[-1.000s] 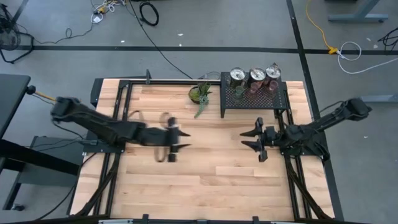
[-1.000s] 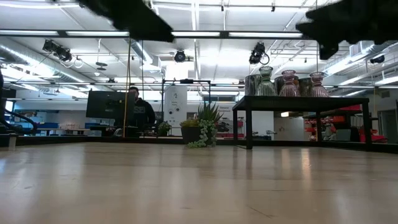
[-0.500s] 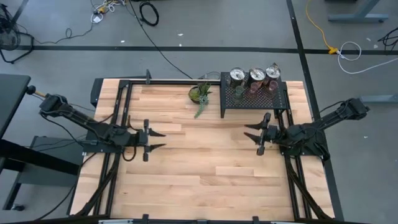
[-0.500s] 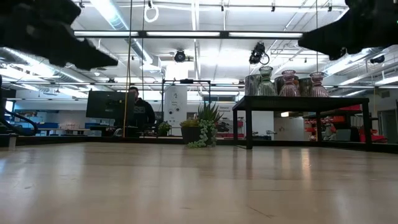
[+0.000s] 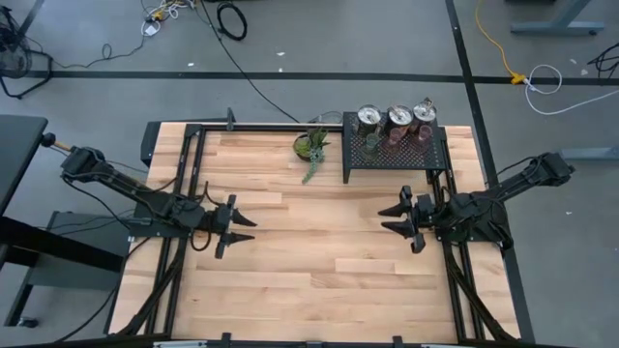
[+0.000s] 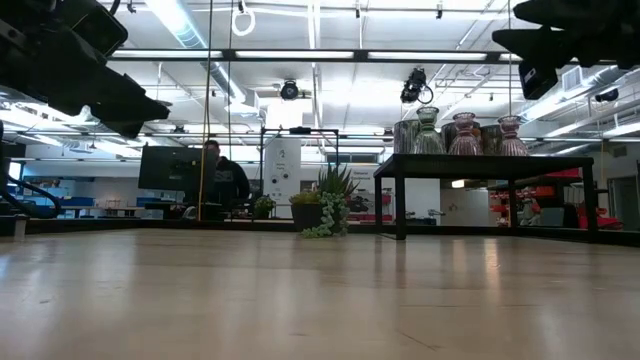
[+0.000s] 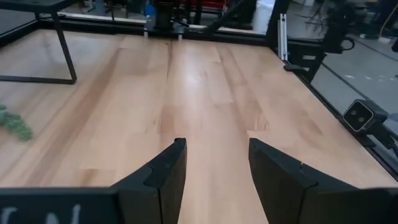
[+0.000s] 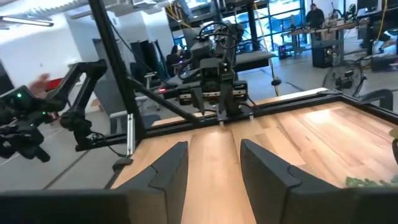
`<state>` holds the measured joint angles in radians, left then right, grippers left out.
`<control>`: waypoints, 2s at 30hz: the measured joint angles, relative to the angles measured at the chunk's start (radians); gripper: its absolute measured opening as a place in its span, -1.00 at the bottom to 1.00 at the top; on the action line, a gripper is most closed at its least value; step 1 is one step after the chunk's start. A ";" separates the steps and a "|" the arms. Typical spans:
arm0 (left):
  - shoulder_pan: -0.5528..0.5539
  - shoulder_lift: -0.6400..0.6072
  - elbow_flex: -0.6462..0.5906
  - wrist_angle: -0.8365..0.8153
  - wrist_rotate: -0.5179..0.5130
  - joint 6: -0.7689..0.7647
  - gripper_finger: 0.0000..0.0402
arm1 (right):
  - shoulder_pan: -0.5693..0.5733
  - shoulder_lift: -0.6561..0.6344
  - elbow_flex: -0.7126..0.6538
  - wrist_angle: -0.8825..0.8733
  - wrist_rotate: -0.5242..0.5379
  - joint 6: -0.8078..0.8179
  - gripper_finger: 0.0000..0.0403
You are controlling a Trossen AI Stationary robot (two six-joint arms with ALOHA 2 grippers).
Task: Pick & Place candle stick holders
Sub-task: Return to Home Position
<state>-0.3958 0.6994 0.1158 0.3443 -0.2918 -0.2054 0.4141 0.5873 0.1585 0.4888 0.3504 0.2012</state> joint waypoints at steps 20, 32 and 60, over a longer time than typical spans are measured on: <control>0.000 -0.286 -0.106 -0.144 0.001 -0.015 -0.12 | -0.145 -0.403 -0.143 -0.165 -0.054 0.000 -0.28; 0.000 -0.414 -0.107 -0.180 0.001 -0.015 -0.12 | -0.383 -0.587 -0.141 -0.073 0.015 -0.001 -0.28; 0.099 -0.605 -0.108 -0.182 0.001 -0.013 -0.12 | -0.387 -0.577 -0.143 -0.390 -0.252 -0.158 -0.28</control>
<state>-0.2964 0.0948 0.0082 0.1619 -0.2903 -0.2180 0.0275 0.0103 0.0158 0.0986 0.0980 0.0433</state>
